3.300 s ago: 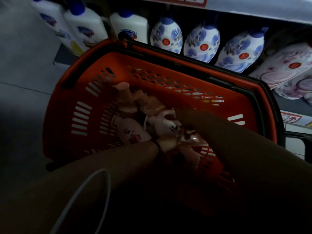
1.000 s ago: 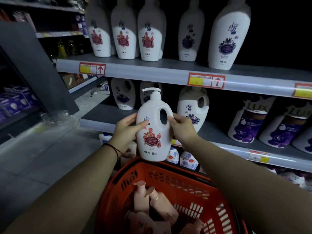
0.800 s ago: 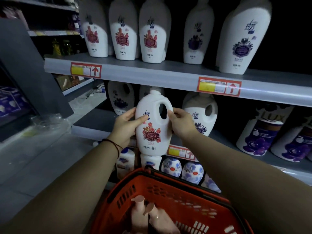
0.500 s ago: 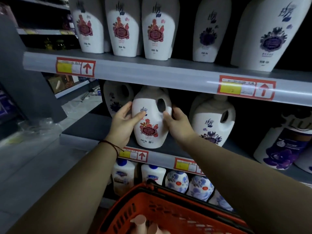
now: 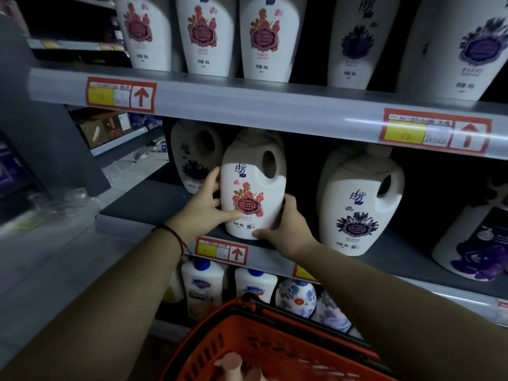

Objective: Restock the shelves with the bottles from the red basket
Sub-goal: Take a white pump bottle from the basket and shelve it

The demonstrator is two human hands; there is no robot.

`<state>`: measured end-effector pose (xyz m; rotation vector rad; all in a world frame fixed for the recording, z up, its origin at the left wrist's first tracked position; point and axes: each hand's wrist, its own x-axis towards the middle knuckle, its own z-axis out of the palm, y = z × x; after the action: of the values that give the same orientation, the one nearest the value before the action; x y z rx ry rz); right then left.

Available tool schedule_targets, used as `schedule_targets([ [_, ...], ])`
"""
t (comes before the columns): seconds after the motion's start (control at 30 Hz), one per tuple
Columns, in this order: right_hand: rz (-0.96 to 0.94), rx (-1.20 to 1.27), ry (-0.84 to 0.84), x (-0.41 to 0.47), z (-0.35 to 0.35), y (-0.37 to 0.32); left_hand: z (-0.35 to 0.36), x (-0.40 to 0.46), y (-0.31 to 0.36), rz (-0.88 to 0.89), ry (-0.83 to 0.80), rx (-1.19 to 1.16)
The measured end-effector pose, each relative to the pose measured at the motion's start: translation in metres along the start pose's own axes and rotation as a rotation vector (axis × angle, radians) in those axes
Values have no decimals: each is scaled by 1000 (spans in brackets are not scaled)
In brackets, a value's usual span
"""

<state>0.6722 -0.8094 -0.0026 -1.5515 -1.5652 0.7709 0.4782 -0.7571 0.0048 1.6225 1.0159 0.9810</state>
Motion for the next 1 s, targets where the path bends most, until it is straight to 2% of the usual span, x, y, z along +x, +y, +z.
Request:
schedule_targets([
  [0.1, 15, -18, 35, -4, 7, 2, 5, -6, -1, -52, 36, 95],
  [0.3, 27, -93, 48, -2, 14, 5, 17, -5, -16, -33, 89, 63],
  [0.43, 106, -139, 39, 2, 15, -2, 25, -3, -16, -75, 152, 82],
  [0.57, 123, -152, 56, -15, 14, -11, 39, -19, -10, -125, 271, 393],
  [0.63, 76, -197, 114, -34, 7, -10, 45, -46, -8, -137, 318, 575],
  [0.7, -23, -328, 152, -56, -2, -4, 52, -84, -10, -65, 318, 829],
  [0.77, -151, -516, 128, -82, -10, 8, 61, -126, -15, 32, 298, 1088],
  [0.87, -239, -719, 5, -127, -12, 35, 81, -178, -25, 102, 208, 1257],
  [1.0, -110, -898, -349, -186, -3, 72, 111, -227, -55, -191, -139, 1198],
])
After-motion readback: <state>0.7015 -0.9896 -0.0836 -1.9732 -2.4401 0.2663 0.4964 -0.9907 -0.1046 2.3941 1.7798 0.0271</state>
